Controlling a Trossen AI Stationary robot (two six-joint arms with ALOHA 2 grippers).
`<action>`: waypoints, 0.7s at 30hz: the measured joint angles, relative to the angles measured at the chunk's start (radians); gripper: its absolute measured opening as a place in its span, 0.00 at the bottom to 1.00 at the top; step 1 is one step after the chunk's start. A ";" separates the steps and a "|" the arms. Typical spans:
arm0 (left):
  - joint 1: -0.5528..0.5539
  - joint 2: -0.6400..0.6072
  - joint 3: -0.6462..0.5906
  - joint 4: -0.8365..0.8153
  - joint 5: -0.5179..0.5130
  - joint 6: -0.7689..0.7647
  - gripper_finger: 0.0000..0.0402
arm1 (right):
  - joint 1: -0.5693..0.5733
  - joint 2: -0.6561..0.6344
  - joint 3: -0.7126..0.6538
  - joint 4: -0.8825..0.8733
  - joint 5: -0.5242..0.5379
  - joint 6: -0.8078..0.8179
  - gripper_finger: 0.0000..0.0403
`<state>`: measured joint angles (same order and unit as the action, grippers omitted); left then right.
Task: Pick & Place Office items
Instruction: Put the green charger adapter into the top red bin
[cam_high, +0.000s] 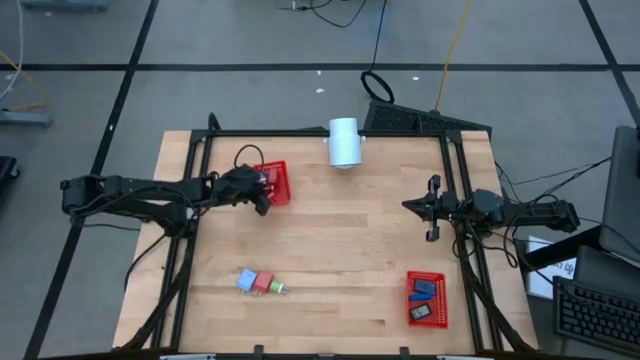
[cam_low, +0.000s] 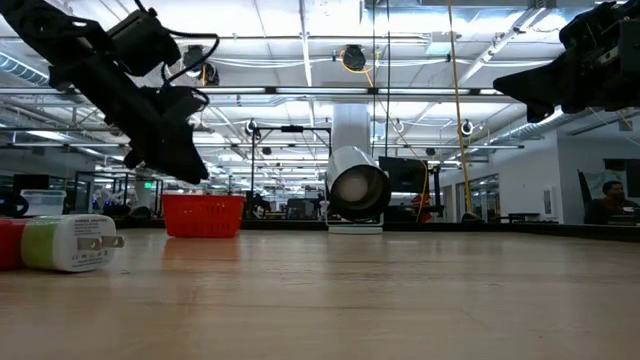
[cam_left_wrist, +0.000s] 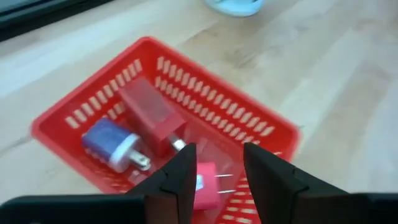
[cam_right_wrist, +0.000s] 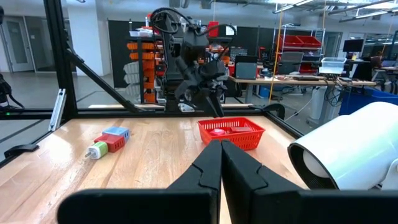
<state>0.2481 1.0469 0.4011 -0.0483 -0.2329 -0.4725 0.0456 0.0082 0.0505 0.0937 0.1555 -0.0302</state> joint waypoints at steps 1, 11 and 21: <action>0.000 -0.013 0.000 0.000 0.014 0.000 0.33 | 0.000 0.000 0.000 0.000 0.000 0.000 0.00; -0.001 -0.175 0.000 0.001 0.228 -0.079 0.33 | 0.000 0.000 0.000 0.000 0.000 0.000 0.00; -0.001 -0.223 0.000 0.003 0.175 -0.107 0.33 | 0.000 0.000 0.000 0.000 0.000 0.000 0.00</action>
<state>0.2474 0.8238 0.4011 -0.0448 -0.0583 -0.5792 0.0456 0.0082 0.0505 0.0937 0.1555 -0.0303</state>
